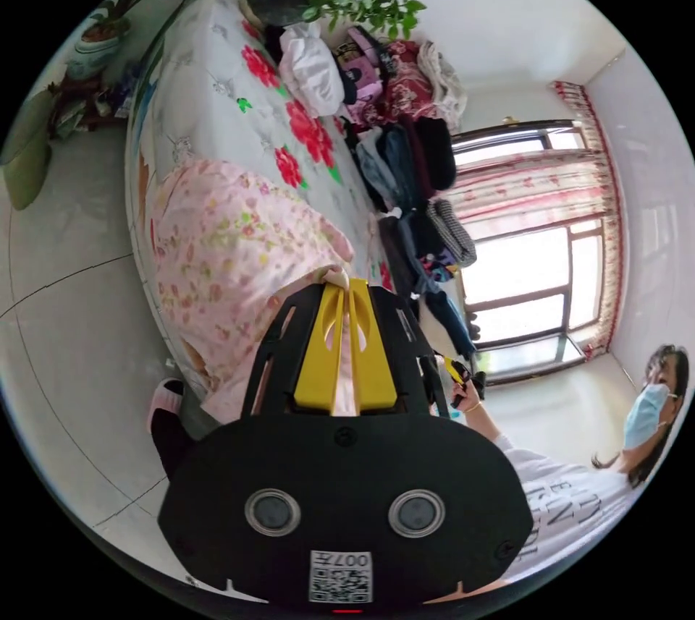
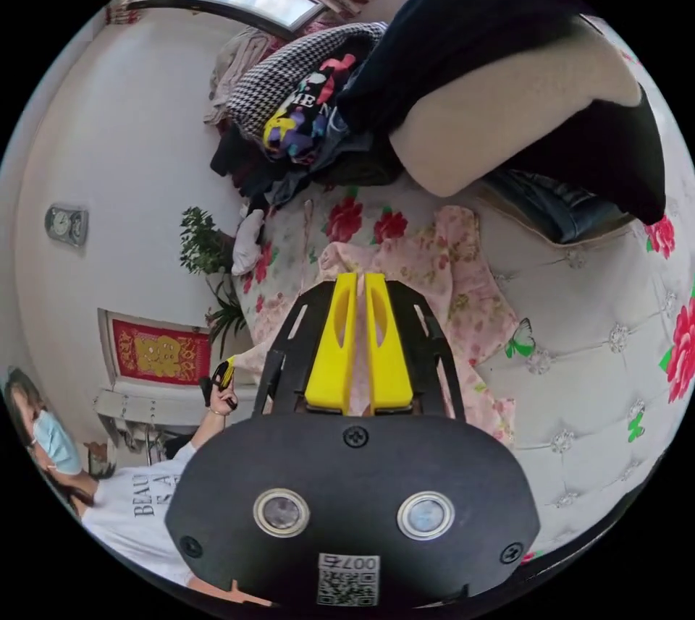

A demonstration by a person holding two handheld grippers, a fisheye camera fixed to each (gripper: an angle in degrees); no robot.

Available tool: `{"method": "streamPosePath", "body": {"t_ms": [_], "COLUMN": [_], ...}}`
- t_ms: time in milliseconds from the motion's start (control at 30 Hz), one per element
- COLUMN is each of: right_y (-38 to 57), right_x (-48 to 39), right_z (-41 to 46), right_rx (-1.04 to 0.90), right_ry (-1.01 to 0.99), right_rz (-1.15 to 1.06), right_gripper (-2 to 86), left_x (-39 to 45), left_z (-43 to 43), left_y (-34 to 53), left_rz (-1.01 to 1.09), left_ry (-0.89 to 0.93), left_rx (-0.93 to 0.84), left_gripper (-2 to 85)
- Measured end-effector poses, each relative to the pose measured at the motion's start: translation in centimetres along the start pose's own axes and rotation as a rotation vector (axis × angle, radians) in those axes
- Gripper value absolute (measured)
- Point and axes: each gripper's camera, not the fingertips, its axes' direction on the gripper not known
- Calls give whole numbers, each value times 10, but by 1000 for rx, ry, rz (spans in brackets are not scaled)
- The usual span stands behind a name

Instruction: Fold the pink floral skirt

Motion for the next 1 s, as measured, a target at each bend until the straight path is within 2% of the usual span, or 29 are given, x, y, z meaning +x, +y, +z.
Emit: {"method": "streamPosePath", "body": {"t_ms": [67,200,333,500,600,700,767,867,1000], "right_y": [-9,18,89,154,169,173,180,192,210], "right_x": [8,24,53,94,111,120,125,137,151], "right_z": [29,42,28,1,-4,-5,-10,-21,-22], "right_rx": [-2,-21,-34,-8,-4,-10,9,27,34], "right_ry": [90,160,238,303,284,247,238,148,-11], "right_rz": [38,36,30,161,207,224,234,281,317], "right_gripper": [32,57,85,105,110,113,112,109,98], "left_x": [-12,-18,-33,-44,-65,-106,-152,-197,-220], "left_z": [17,7,-25,-40,-44,-50,-52,-40,-25], "left_y": [-19,-20,15,18,10,43,93,147,169], "left_rz": [-46,-19,-3,-1,-65,-218,-427,-614,-645], "left_ry": [-55,-30,-147,-227,-169,-147,-29,126,246], "left_rx": [-6,26,35,-1,-1,18,68,65,51], "left_gripper": [25,65,74,85,105,110,119,136,163]}}
